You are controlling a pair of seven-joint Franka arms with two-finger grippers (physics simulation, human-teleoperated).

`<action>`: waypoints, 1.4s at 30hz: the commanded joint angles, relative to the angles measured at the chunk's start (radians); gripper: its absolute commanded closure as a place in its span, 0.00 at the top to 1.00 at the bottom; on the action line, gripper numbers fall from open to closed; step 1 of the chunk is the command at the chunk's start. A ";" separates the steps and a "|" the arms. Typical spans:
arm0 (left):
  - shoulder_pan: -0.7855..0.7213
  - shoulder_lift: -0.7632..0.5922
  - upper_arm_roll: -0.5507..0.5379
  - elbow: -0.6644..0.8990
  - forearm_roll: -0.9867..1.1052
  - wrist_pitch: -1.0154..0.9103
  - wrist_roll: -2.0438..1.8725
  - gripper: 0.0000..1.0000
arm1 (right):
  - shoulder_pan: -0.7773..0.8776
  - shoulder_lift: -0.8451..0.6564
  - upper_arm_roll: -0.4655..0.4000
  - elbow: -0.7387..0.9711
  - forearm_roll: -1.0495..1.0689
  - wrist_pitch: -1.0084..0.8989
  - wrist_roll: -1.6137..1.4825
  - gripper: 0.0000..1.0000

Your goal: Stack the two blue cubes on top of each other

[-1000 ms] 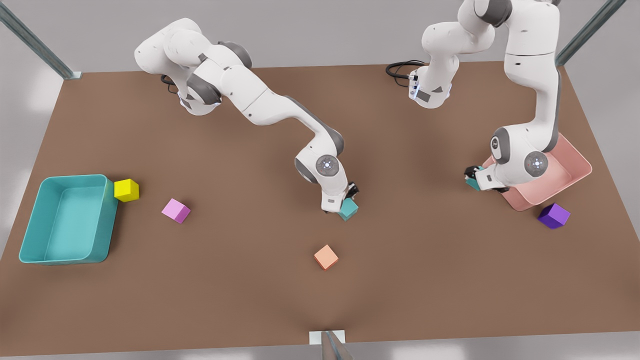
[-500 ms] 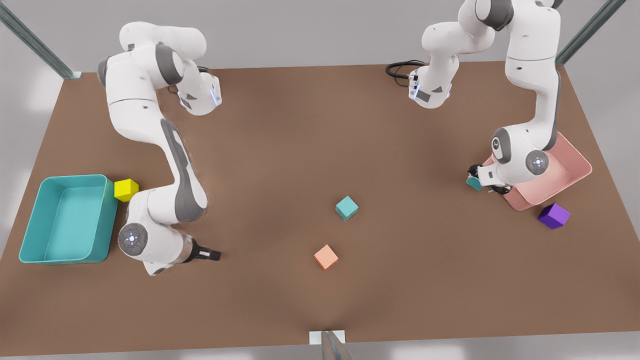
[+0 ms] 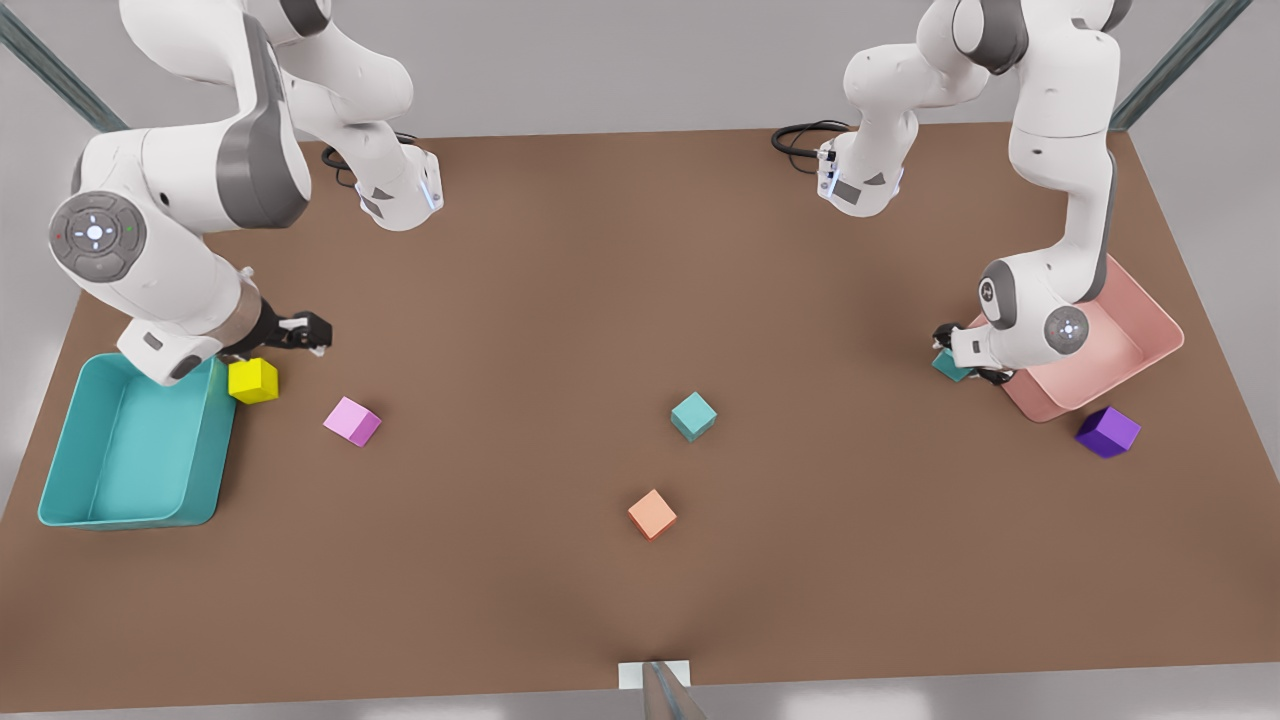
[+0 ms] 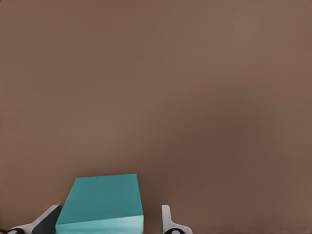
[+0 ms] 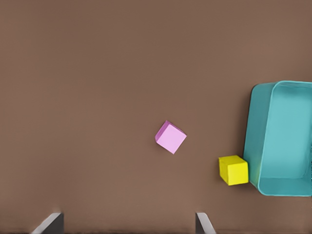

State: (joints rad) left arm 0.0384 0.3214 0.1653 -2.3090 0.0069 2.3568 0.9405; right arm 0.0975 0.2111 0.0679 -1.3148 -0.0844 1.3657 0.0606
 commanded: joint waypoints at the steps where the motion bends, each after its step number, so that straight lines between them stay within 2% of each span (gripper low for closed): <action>1: 0.000 0.004 0.002 0.000 0.001 0.002 0.053 1.00 | -0.001 -0.001 0.000 0.000 -0.005 -0.046 -0.219 1.00; 8: 0.002 0.028 0.003 0.000 0.001 0.002 0.053 0.99 | -0.001 -0.001 -0.002 0.002 -0.005 -0.045 -0.222 1.00; 10: 0.002 0.030 0.003 0.000 0.001 0.002 0.053 0.78 | -0.005 0.017 -0.002 0.003 -0.003 -0.046 -0.219 1.00; 11: 0.002 0.030 0.003 0.000 0.001 0.002 0.053 0.70 | -0.005 0.022 -0.002 0.003 -0.003 -0.045 -0.219 1.00; 12: 0.002 0.030 0.003 0.000 0.001 0.002 0.053 0.68 | -0.007 0.022 -0.002 0.005 -0.001 -0.042 -0.220 1.00; 15: -0.003 0.022 0.003 0.002 0.001 -0.001 0.029 0.68 | -0.007 0.044 -0.002 0.016 -0.001 -0.030 -0.219 1.00; 19: -0.141 -0.054 -0.003 0.043 0.002 -0.036 -0.365 0.68 | -0.028 0.042 -0.003 0.016 -0.006 -0.028 -0.223 1.00; 21: -0.276 -0.032 -0.007 0.203 -0.045 -0.171 -0.736 0.68 | -0.033 0.042 -0.003 0.016 -0.008 -0.031 -0.222 1.00; 22: -0.327 0.016 -0.050 0.371 -0.047 -0.330 -0.992 0.68 | -0.033 0.042 -0.003 0.016 -0.008 -0.033 -0.222 1.00; 24: -0.337 0.120 -0.205 0.611 -0.077 -0.475 -1.339 0.68 | -0.033 0.042 -0.003 0.016 -0.006 -0.033 -0.222 1.00; 26: -0.353 0.226 -0.314 0.746 -0.108 -0.488 -1.539 0.68 | -0.033 0.042 -0.003 0.014 -0.008 -0.033 -0.222 1.00; 30: -0.425 0.295 -0.369 0.724 -0.107 -0.429 -1.658 0.68 | -0.035 0.044 -0.006 0.014 -0.006 -0.030 -0.223 1.00; 32: -0.405 0.272 -0.428 0.663 -0.107 -0.401 -1.674 0.68 | -0.035 0.044 -0.013 0.014 -0.006 -0.030 -0.223 1.00; 37: -0.399 0.272 -0.443 0.642 -0.104 -0.185 -1.686 0.68 | -0.035 0.045 -0.013 0.012 -0.006 -0.030 -0.223 1.00; 42: -0.402 0.278 -0.443 0.634 -0.105 -0.179 -1.695 0.68 | -0.035 0.045 -0.014 0.012 -0.006 -0.030 -0.223 1.00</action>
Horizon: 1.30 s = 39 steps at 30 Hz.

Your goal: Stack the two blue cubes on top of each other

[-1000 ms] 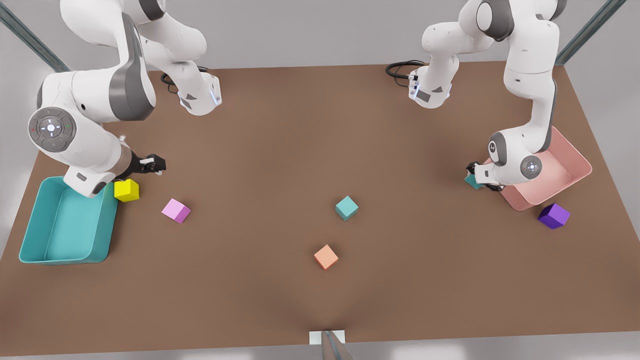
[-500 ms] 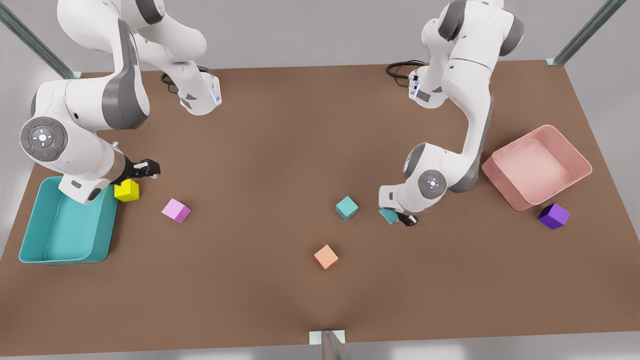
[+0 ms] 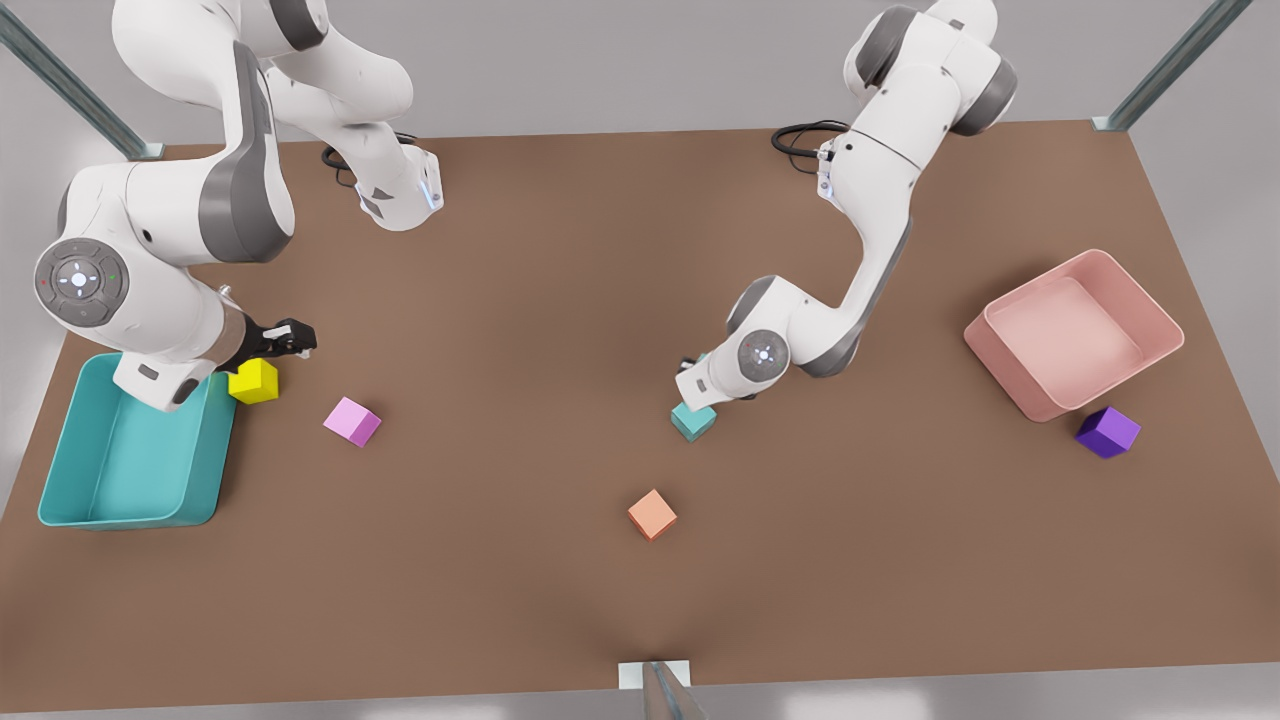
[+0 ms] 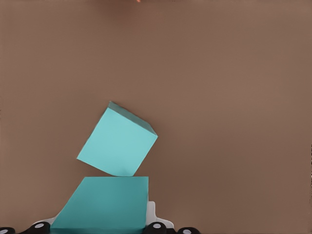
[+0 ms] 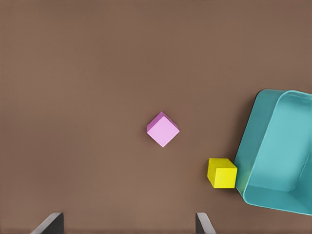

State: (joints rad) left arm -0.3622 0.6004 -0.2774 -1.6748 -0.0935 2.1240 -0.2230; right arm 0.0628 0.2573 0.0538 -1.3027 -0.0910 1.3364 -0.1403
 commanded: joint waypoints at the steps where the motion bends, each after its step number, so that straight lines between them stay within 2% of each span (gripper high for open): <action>1: -0.001 -0.001 0.000 0.004 0.001 0.068 -0.530 0.68 | 0.000 -0.001 0.000 0.000 0.001 0.000 -0.022 1.00; 3: 0.006 0.007 0.003 0.007 0.018 0.123 -0.530 0.68 | 0.000 -0.001 0.000 0.000 0.002 0.000 -0.022 1.00; 19: 0.013 0.050 0.003 0.029 0.046 0.171 -0.536 0.68 | 0.002 0.022 -0.009 0.013 -0.016 0.018 -0.022 1.00; 39: -0.007 0.049 -0.017 0.023 0.057 0.159 -0.592 0.68 | 0.008 0.043 -0.005 0.014 -0.016 0.026 -0.019 1.00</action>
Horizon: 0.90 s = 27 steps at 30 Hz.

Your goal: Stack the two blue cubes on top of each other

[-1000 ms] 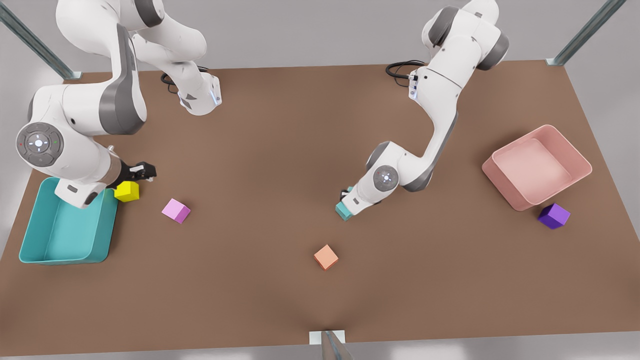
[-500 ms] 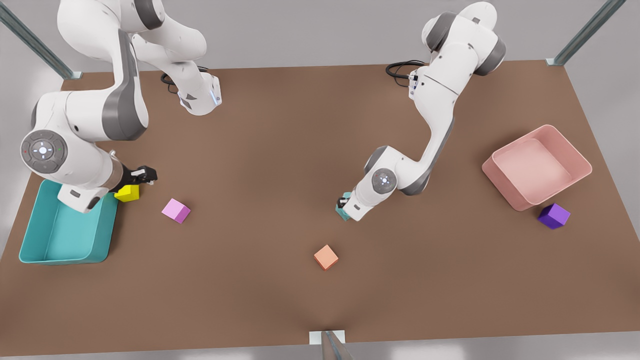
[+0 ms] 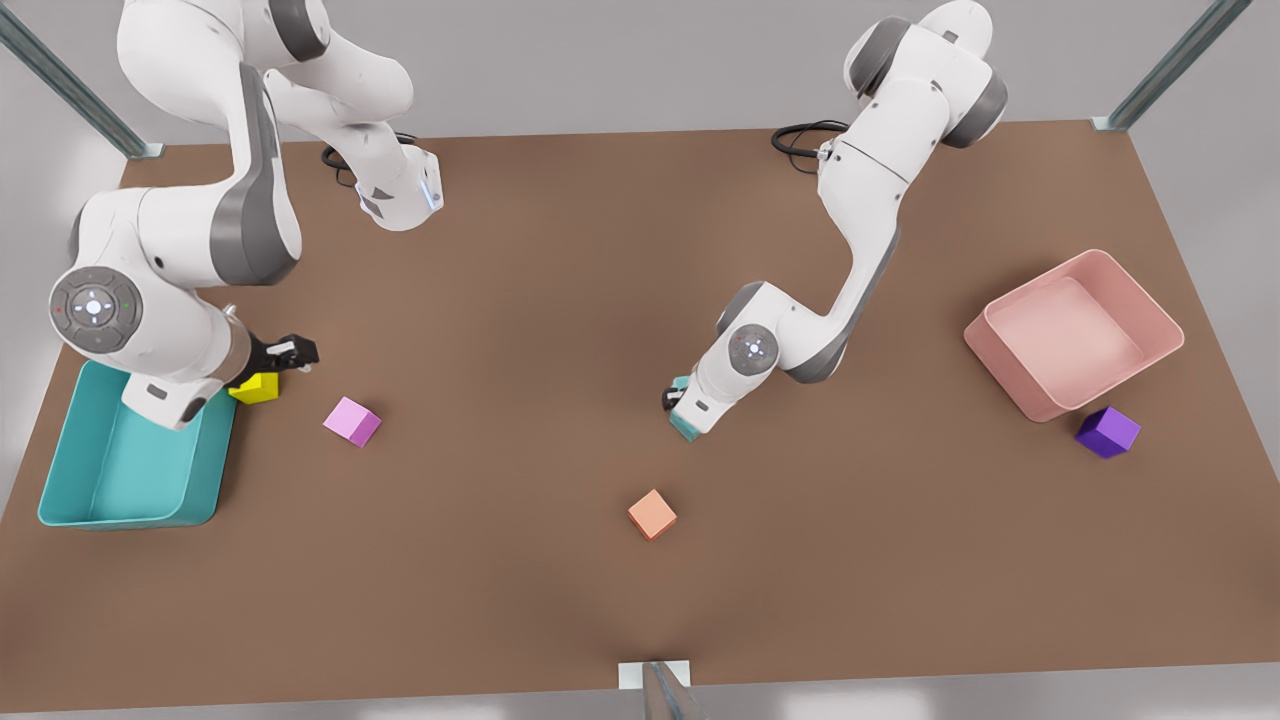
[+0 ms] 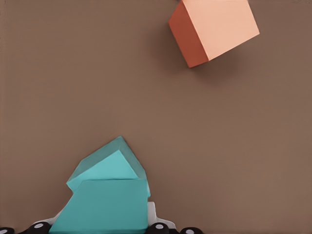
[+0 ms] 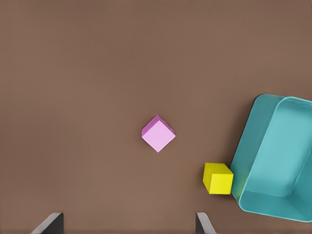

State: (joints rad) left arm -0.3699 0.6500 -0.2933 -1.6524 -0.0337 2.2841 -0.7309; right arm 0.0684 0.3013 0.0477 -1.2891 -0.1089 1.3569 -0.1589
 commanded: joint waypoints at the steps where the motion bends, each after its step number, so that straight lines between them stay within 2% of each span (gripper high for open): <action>1: 0.002 -0.001 -0.001 0.000 -0.003 -0.014 -0.084 0.68 | 0.002 0.002 0.001 0.002 0.001 0.005 -0.001 1.00; 4: 0.002 -0.003 0.000 0.000 0.008 -0.040 -0.085 0.69 | 0.002 0.007 0.003 0.002 0.001 0.021 -0.001 1.00; 6: 0.003 -0.003 0.000 0.000 0.008 -0.040 -0.085 0.94 | 0.002 0.016 0.003 0.002 0.001 0.028 -0.001 1.00; 7: 0.005 -0.001 0.000 0.000 0.008 -0.040 -0.085 1.00 | 0.002 0.016 0.003 0.002 0.001 0.028 -0.001 1.00; 27: 0.039 -0.009 0.002 0.074 -0.002 -0.075 -0.087 1.00 | -0.002 0.028 0.000 0.002 0.001 0.034 -0.010 1.00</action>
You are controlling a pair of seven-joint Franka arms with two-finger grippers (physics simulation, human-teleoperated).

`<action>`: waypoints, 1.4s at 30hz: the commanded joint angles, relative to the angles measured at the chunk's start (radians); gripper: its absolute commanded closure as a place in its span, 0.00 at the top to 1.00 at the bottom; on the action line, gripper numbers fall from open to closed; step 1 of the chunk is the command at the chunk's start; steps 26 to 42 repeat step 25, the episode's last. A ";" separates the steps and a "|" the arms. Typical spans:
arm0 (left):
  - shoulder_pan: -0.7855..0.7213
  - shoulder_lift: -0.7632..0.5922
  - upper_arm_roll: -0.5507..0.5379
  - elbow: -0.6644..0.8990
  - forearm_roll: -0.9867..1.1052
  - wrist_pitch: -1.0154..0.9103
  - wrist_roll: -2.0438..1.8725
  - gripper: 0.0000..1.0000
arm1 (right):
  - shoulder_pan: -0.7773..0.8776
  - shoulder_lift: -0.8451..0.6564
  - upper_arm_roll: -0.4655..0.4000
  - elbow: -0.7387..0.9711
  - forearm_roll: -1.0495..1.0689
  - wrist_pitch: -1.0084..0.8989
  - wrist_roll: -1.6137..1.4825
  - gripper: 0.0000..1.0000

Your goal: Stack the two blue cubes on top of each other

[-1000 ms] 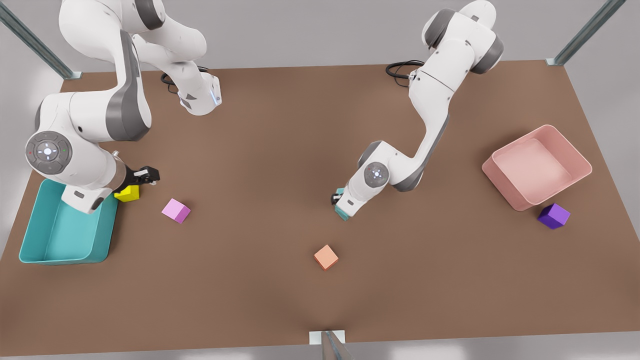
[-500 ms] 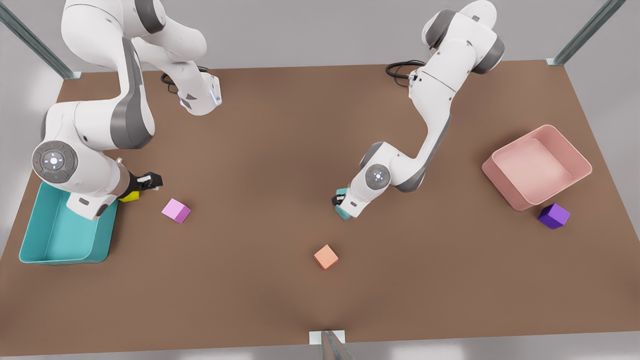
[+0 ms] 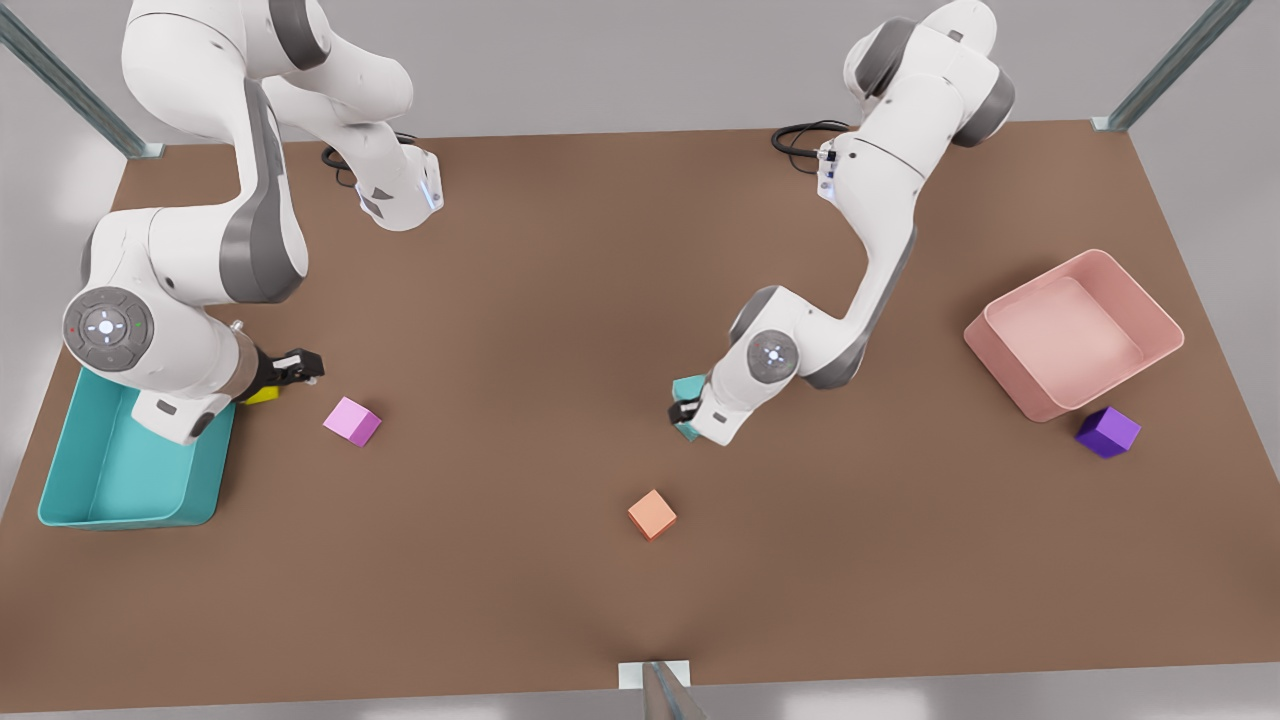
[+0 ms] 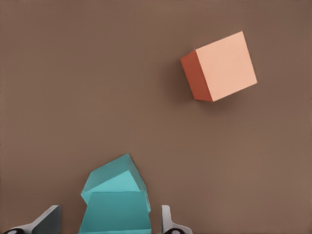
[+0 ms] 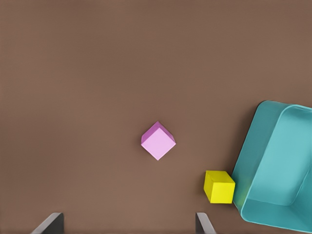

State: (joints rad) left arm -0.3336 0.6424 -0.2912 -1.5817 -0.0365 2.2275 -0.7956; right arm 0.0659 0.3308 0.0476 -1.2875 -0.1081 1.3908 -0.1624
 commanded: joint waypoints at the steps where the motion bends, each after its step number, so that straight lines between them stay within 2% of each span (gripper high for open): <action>1: 0.005 -0.001 0.000 0.011 0.001 -0.026 -0.022 1.00 | 0.000 -0.001 0.000 0.000 0.001 0.001 -0.006 1.00; 6: 0.030 -0.001 0.003 0.080 0.007 -0.077 -0.019 1.00 | 0.000 -0.001 0.000 0.000 0.001 0.002 -0.006 1.00; 10: 0.119 -0.001 0.006 0.221 0.010 -0.189 -0.013 1.00 | 0.000 -0.001 0.000 0.000 0.001 0.002 -0.006 1.00; 12: 0.217 -0.003 0.006 0.383 0.055 -0.458 -0.013 1.00 | 0.000 -0.001 0.000 0.000 -0.001 0.002 -0.006 1.00; 13: 0.243 -0.029 0.006 0.519 0.107 -0.712 -0.001 1.00 | 0.002 -0.001 0.000 0.000 -0.001 0.002 -0.005 1.00; 15: 0.286 -0.119 0.007 0.583 0.201 -0.969 0.352 1.00 | 0.002 -0.001 0.000 0.007 -0.001 0.002 0.000 1.00; 17: 0.320 -0.175 -0.019 0.586 0.202 -1.169 0.616 1.00 | 0.002 -0.001 0.000 0.007 -0.001 0.002 0.000 1.00; 18: 0.323 -0.265 -0.011 0.554 0.198 -1.175 0.631 1.00 | 0.002 -0.001 0.000 0.007 -0.001 0.002 0.000 1.00; 19: 0.328 -0.518 0.090 0.133 0.167 -0.924 0.786 1.00 | 0.002 -0.001 0.000 0.007 -0.002 0.002 0.001 1.00; 20: 0.321 -0.520 0.095 0.184 0.149 -1.041 0.889 1.00 | 0.003 -0.001 0.000 0.007 -0.002 0.002 0.001 1.00; 21: 0.306 -0.478 0.095 0.331 0.135 -1.138 0.889 1.00 | 0.003 -0.001 0.000 0.007 -0.002 0.002 0.001 1.00; 22: 0.306 -0.464 0.095 0.342 0.096 -1.151 0.889 1.00 | 0.003 -0.001 0.000 0.007 -0.002 0.002 0.001 1.00; 42: 0.306 -0.458 0.095 0.342 0.096 -1.146 0.889 1.00 | 0.006 -0.001 0.001 0.005 -0.002 0.001 0.001 1.00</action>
